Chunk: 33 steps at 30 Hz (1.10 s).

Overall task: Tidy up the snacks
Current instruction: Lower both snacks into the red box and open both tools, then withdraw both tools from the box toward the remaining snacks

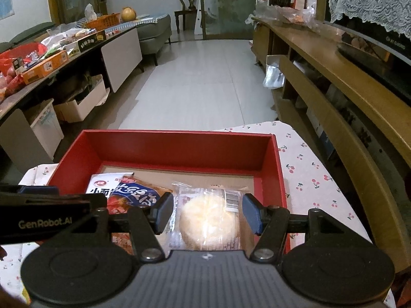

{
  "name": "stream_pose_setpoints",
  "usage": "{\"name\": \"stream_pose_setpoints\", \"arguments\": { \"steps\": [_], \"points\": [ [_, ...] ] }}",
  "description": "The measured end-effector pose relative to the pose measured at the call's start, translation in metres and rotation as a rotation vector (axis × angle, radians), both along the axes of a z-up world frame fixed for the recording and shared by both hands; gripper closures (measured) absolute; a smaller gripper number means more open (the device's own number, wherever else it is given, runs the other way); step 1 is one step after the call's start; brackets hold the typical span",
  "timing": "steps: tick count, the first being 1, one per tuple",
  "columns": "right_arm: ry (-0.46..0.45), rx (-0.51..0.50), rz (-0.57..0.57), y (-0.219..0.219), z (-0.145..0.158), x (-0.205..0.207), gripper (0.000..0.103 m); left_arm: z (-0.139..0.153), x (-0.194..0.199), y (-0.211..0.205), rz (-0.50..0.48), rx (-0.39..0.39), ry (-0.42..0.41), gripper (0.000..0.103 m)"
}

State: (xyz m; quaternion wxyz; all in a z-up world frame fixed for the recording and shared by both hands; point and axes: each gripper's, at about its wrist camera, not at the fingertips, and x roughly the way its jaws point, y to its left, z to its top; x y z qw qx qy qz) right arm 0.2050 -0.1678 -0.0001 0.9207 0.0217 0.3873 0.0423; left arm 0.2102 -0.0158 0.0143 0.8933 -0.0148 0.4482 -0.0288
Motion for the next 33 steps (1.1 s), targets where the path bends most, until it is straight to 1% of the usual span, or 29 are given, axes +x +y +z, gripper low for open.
{"name": "stream_pose_setpoints", "arguments": {
  "steps": [7,16,18,21,26,33],
  "points": [
    [-0.02,0.005,0.002,0.002,0.01,-0.015,0.036,0.008,-0.015,0.004,-0.001,-0.016,-0.014,0.025],
    [-0.025,0.018,0.013,0.005,0.017,-0.036,0.036,0.015,-0.035,0.011,-0.004,-0.026,-0.016,0.024],
    [-0.026,0.019,0.018,0.006,0.018,-0.041,0.035,0.016,-0.04,0.012,-0.007,-0.024,-0.018,0.022],
    [-0.022,0.018,0.025,0.006,0.018,-0.047,0.034,0.017,-0.047,0.015,-0.011,-0.026,-0.018,0.019],
    [-0.007,0.016,0.048,0.011,0.017,-0.059,0.033,0.019,-0.061,0.023,-0.015,-0.036,-0.016,0.018],
    [0.032,0.009,0.088,0.019,0.013,-0.077,0.033,0.012,-0.079,0.042,0.006,-0.036,0.018,0.018]
  ]
}}
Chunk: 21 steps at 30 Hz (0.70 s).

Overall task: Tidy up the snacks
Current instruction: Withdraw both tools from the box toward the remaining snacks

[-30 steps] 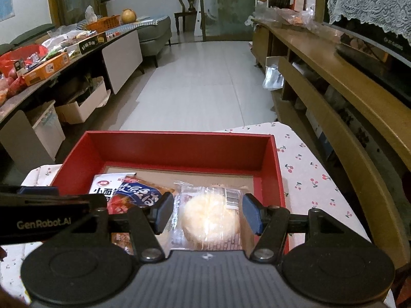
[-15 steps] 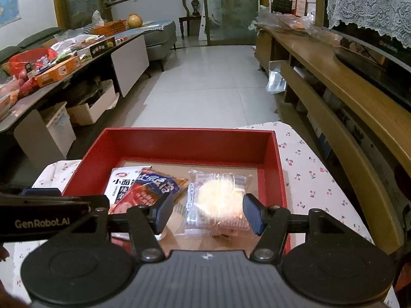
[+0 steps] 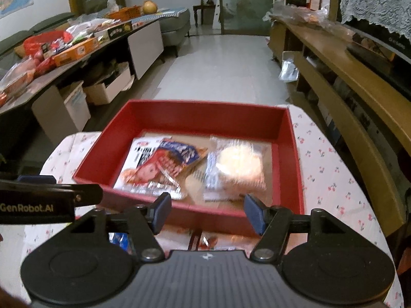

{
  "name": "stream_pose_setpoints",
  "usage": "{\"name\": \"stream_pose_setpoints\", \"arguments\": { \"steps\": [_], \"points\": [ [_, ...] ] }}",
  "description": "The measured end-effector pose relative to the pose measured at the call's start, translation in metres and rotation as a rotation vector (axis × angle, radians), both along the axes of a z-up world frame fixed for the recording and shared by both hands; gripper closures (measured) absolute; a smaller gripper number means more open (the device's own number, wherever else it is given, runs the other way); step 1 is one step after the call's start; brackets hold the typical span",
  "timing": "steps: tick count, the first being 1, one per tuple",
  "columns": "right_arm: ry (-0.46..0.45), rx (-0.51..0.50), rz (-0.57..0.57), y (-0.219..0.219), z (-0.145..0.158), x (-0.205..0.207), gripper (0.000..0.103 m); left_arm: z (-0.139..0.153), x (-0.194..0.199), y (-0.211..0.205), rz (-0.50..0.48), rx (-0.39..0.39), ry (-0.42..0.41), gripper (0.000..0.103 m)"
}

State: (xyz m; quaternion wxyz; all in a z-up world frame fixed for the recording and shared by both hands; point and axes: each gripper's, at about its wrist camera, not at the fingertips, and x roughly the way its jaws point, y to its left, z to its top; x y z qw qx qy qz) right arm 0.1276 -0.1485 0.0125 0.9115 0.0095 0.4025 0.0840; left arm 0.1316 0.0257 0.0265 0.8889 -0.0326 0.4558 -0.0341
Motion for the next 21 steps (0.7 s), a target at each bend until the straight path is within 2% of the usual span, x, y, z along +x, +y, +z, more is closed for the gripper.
{"name": "stream_pose_setpoints", "arguments": {
  "steps": [5,10,18,21],
  "points": [
    [0.049,0.019,0.023,0.002,-0.006,-0.01,0.033,-0.007,-0.012,0.02,0.027,-0.017,0.032,0.018],
    [0.056,0.008,0.045,0.007,-0.008,-0.019,0.033,-0.018,-0.02,0.036,0.055,-0.026,0.071,0.018],
    [0.068,0.014,0.059,0.01,-0.008,-0.022,0.032,-0.041,-0.027,0.035,0.012,0.028,0.133,0.017],
    [0.077,0.015,0.055,0.007,-0.01,-0.021,0.032,-0.05,-0.025,0.038,0.005,0.022,0.166,0.017]
  ]
}}
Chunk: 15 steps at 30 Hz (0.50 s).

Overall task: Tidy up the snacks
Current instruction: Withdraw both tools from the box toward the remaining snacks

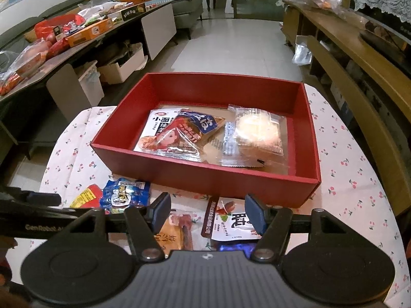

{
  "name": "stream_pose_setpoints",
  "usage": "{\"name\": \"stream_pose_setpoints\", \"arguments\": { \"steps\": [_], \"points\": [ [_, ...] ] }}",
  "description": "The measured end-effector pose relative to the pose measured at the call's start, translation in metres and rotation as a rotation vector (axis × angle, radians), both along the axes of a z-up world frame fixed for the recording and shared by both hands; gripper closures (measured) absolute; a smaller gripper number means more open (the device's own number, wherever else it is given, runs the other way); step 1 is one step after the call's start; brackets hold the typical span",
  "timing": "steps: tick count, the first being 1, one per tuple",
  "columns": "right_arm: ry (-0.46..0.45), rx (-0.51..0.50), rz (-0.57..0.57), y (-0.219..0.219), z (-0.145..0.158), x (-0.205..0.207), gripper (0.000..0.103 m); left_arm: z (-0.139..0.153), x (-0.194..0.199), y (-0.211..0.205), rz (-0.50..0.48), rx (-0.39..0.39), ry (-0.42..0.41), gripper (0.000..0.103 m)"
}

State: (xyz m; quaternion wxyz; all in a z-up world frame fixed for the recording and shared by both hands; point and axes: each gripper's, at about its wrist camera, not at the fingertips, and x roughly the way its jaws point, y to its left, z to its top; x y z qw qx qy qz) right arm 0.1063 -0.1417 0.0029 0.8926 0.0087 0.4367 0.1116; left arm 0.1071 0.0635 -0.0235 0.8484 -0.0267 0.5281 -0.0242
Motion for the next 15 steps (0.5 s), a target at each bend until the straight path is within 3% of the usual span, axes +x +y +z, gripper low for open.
{"name": "stream_pose_setpoints", "arguments": {
  "steps": [7,10,15],
  "points": [
    [0.02,0.007,0.011,-0.002,-0.002,0.0,0.032,-0.017,0.004,-0.001,-0.042,0.025,0.033,0.013],
    [0.027,0.01,0.015,-0.003,-0.003,-0.001,0.032,-0.023,0.007,0.005,-0.038,-0.006,0.043,0.011],
    [0.044,0.019,0.018,-0.003,-0.005,0.002,0.032,-0.019,0.002,0.004,-0.054,-0.018,0.05,0.022]
  ]
}}
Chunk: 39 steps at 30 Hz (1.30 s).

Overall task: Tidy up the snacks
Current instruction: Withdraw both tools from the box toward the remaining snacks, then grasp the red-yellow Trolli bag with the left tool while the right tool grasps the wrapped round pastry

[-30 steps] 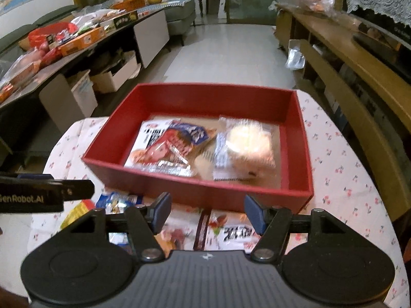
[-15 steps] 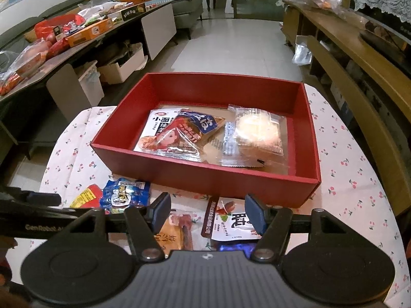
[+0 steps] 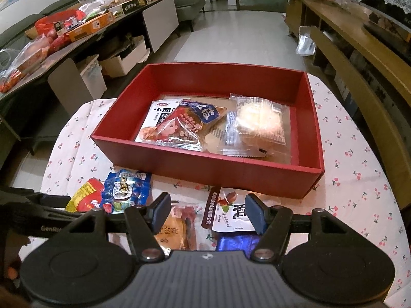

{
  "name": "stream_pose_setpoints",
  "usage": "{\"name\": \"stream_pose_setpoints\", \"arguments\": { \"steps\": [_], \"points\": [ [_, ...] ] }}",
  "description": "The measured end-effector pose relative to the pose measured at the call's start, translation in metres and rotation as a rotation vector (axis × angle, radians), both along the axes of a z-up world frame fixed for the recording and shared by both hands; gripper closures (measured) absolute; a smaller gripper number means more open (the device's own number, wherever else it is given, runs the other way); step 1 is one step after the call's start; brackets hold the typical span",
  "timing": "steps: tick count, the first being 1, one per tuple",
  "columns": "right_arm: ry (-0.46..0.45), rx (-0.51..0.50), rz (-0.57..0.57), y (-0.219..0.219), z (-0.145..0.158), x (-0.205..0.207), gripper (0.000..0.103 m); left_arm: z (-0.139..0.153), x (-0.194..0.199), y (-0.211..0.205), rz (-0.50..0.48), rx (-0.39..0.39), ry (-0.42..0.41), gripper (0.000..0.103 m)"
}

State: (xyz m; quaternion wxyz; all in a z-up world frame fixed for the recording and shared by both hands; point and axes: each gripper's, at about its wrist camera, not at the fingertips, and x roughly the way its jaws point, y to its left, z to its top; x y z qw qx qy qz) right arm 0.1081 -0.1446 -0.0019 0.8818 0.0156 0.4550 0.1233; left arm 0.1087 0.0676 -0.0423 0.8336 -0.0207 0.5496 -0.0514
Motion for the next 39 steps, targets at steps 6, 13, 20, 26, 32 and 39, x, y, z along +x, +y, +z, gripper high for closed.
{"name": "stream_pose_setpoints", "arguments": {
  "steps": [6,13,20,26,32,39],
  "points": [
    [0.02,0.002,0.027,0.006,-0.004,-0.002,0.032,0.001,-0.013,-0.006,-0.03,0.002,0.028,0.039],
    [0.07,-0.011,0.086,0.024,-0.016,-0.005,0.032,0.002,-0.018,-0.002,-0.01,-0.02,0.031,0.04],
    [0.119,-0.061,0.132,0.05,-0.039,-0.002,0.031,-0.001,-0.014,-0.006,-0.011,0.004,0.044,0.038],
    [0.121,-0.124,0.141,0.061,-0.058,0.004,0.033,-0.005,-0.012,-0.003,0.004,0.019,0.043,0.033],
    [0.096,-0.171,0.174,0.064,-0.055,-0.007,0.039,-0.004,-0.015,-0.007,-0.01,0.04,0.038,0.039],
    [0.076,-0.154,0.16,0.052,-0.043,-0.018,0.04,-0.001,-0.02,-0.01,-0.02,0.033,0.037,0.042]
  ]
}}
